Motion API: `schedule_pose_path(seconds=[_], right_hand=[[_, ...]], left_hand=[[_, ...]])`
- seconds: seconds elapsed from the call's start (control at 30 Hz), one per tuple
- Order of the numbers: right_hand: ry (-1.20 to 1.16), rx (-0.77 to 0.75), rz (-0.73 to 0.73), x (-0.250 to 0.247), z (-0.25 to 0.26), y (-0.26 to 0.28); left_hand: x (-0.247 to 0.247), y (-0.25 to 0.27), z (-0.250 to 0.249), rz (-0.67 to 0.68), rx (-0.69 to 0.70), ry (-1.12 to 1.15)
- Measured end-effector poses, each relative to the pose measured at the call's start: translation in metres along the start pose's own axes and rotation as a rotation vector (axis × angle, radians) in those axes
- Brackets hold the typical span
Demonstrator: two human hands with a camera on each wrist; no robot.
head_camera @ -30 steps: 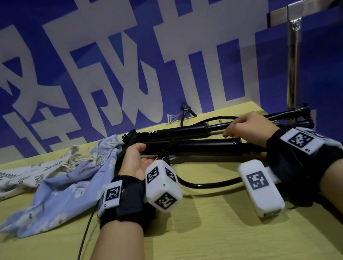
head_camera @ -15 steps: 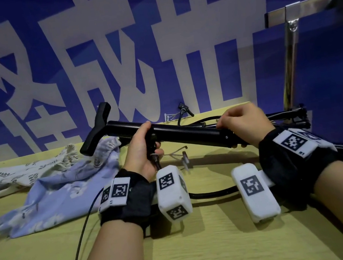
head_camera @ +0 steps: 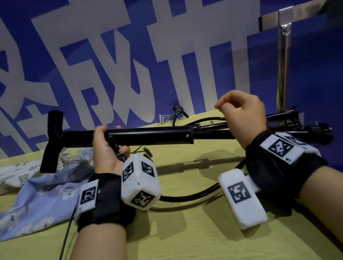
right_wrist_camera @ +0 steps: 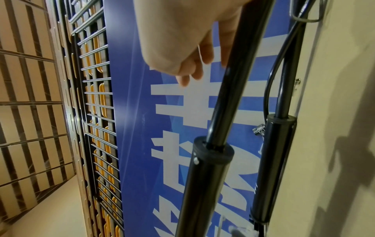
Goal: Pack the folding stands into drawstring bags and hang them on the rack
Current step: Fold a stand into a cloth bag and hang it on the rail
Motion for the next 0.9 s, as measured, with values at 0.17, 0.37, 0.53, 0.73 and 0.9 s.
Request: schedule_pose_path(seconds=[0.17,0.37,0.53,0.73,0.9], right_hand=[[-0.002,0.006,-0.212,-0.009,-0.007,-0.011],[-0.017,-0.029,-0.256,-0.024,-0.006,-0.019],[-0.229,0.121,-0.039,-0.041,-0.021,-0.031],[0.005,0.248,-0.319,-0.056,-0.042,-0.034],[-0.101,0.420,-0.267,-0.047,-0.057,-0.032]], left_hand=[[-0.007,-0.009,-0.014,0.036,0.050,0.046],[-0.014,-0.005,-0.031,0.038,0.185,0.200],[-0.026,-0.011,-0.039,0.073,0.286,0.406],[-0.030,-0.009,-0.036,-0.006,0.326,0.429],[-0.027,0.004,-0.035,-0.094,0.333,0.378]])
Point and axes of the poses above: each hand's wrist, its own y-axis away from the middle knuckle, its own x-axis out of the palm, z = x × y, the point moved 3 cm from there along -y, towards the middle knuckle, and after that the axes turned 12 degrees about y, right-handed, at the moved point
